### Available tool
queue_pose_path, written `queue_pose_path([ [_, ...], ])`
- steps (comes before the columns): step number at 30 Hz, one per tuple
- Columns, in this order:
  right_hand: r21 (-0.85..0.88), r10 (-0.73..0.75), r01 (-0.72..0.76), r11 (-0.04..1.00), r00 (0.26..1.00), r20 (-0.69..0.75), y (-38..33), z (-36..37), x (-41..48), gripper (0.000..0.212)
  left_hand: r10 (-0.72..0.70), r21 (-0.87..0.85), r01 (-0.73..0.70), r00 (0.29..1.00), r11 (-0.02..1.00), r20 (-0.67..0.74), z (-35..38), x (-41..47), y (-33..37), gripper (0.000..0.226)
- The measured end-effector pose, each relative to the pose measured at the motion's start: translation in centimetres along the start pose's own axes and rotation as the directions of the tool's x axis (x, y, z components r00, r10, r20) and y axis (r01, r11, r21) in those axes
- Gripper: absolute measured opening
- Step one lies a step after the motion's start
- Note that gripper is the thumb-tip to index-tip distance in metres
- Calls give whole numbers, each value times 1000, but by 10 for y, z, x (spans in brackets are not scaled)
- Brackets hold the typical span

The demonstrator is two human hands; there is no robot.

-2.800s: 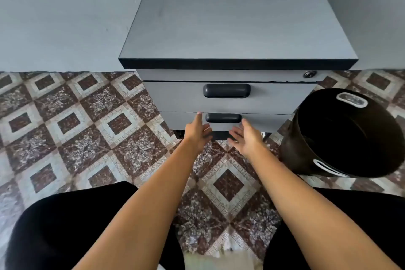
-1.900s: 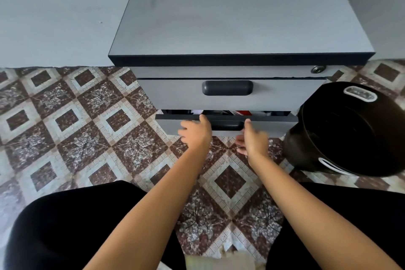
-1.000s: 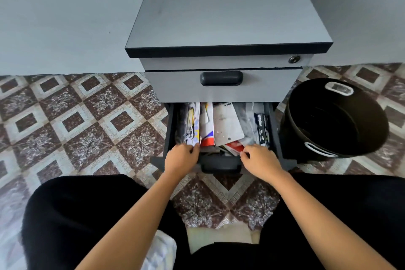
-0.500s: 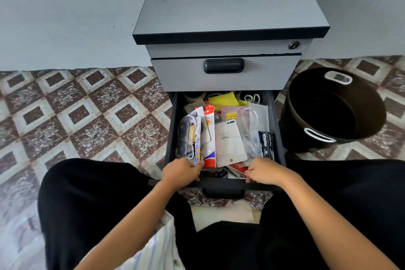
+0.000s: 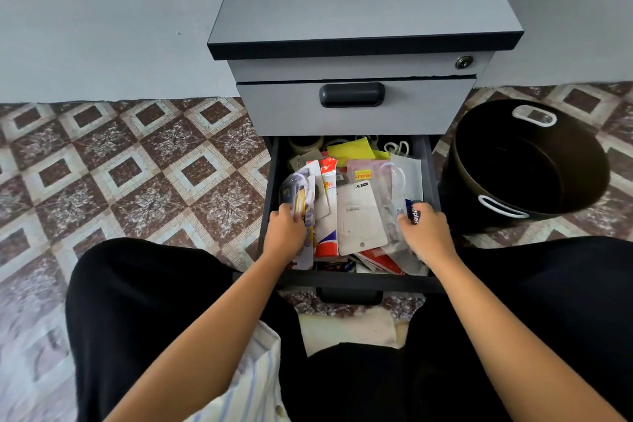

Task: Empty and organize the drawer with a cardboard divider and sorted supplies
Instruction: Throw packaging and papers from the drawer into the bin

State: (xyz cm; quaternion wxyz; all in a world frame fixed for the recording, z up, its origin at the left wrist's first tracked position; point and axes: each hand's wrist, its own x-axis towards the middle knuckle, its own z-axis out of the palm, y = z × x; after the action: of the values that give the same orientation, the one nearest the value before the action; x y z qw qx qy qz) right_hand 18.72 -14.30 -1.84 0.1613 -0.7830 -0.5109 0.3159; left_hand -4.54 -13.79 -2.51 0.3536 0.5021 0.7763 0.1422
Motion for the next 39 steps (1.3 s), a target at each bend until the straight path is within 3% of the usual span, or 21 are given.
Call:
queue_pose_path([
  [3, 59, 160, -166, 984, 983, 94, 1, 16, 1, 61, -76, -82, 74, 997, 994, -16, 13, 0, 6, 51],
  [7, 39, 226, -228, 973, 973, 54, -1, 26, 6, 79, -143, -84, 140, 989, 987, -36, 20, 7, 5, 51],
  [11, -30, 219, -219, 975, 976, -12, -2, 27, 13, 73, -143, 38, 143, 990, 989, 2, 15, 15, 2, 50],
  [14, -85, 169, -171, 982, 985, -33, -2, 31, 14, 58, -126, -2, 126, 992, 992, -9, 15, 16, -2, 58],
  [17, 90, 170, -169, 982, 986, 0, -3, 37, 16, 54, -97, -101, 102, 994, 990, 54, 21, 16, -3, 62],
  [21, 368, 188, -182, 912, 982, 21, -4, 43, 20, 51, -151, -208, 158, 987, 965, 46, 23, 19, -2, 40],
  [25, 273, 231, -248, 929, 968, 93, -3, 44, 24, 70, -151, -173, 150, 988, 973, 8, 19, 22, -5, 39],
  [29, 103, 238, -250, 963, 965, 114, -4, 41, 25, 80, -221, -213, 225, 974, 951, 42, 15, 24, 1, 68],
  [34, 87, 240, -252, 964, 963, 124, -5, 36, 28, 85, -281, -236, 313, 946, 920, 158, 21, 38, -7, 125],
  [39, 254, 203, -246, 935, 962, 183, -4, 30, 30, 82, -264, -227, 297, 951, 928, 162, 11, 29, 6, 114],
])
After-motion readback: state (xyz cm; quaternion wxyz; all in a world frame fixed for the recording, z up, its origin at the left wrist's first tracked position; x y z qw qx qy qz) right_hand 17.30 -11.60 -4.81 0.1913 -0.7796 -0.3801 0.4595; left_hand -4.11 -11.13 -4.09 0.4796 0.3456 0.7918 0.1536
